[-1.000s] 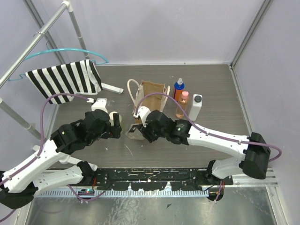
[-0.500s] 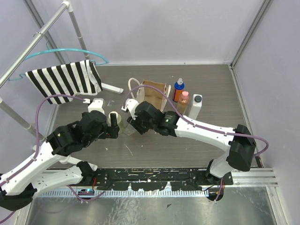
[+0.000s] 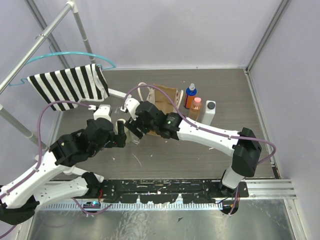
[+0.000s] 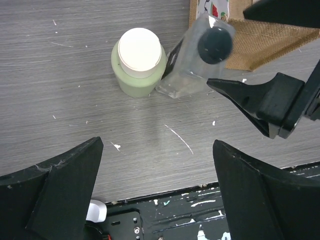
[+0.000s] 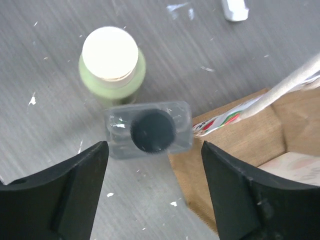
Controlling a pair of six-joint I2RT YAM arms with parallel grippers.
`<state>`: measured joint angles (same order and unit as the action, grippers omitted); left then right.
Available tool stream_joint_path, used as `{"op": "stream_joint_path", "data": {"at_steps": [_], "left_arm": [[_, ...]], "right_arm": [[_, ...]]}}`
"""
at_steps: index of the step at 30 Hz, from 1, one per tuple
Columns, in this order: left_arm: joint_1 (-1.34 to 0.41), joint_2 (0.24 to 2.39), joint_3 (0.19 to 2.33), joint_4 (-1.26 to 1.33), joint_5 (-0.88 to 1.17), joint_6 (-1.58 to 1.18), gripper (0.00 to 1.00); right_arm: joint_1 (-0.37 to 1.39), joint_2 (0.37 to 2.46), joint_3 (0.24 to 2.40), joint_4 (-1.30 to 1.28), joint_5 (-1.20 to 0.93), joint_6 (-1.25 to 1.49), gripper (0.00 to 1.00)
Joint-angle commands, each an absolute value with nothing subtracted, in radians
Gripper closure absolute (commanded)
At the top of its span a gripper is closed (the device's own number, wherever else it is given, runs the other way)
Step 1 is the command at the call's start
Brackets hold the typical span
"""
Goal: Take the personal care products out of the canvas bag
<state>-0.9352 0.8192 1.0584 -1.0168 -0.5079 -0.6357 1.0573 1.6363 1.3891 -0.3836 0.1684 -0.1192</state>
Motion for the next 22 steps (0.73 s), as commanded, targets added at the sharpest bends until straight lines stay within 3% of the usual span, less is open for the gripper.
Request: {"op": "stream_joint_path", "data": {"at_steps": [1, 6, 10, 13, 18, 22], "left_arm": [[-0.938, 0.793, 1.095, -1.034, -0.555, -0.623, 0.01], [-0.936, 0.768, 1.125, -1.051, -0.585, -0.624, 0.01], [-0.938, 0.771, 1.146, -1.064, -0.617, -0.626, 0.01], [-0.936, 0.805, 1.203, -1.063, -0.676, -0.610, 0.01], [-0.892, 0.951, 1.388, -1.050, -0.785, -0.492, 0.01], [-0.686, 1.113, 1.587, -1.077, -0.568, -0.418, 0.01]], "right_arm": [[1.051, 1.621, 1.454, -0.254, 0.257, -0.147, 0.15], [1.051, 1.555, 1.432, -0.162, 0.327, -0.152, 0.12], [1.013, 1.462, 1.461, -0.198, 0.531, -0.058, 0.08], [0.832, 1.438, 1.620, -0.392, 0.470, 0.071, 0.08], [0.625, 1.332, 1.618, -0.391, 0.473, 0.121, 0.00], [0.524, 1.380, 1.733, -0.566, 0.511, 0.147, 0.00]]}}
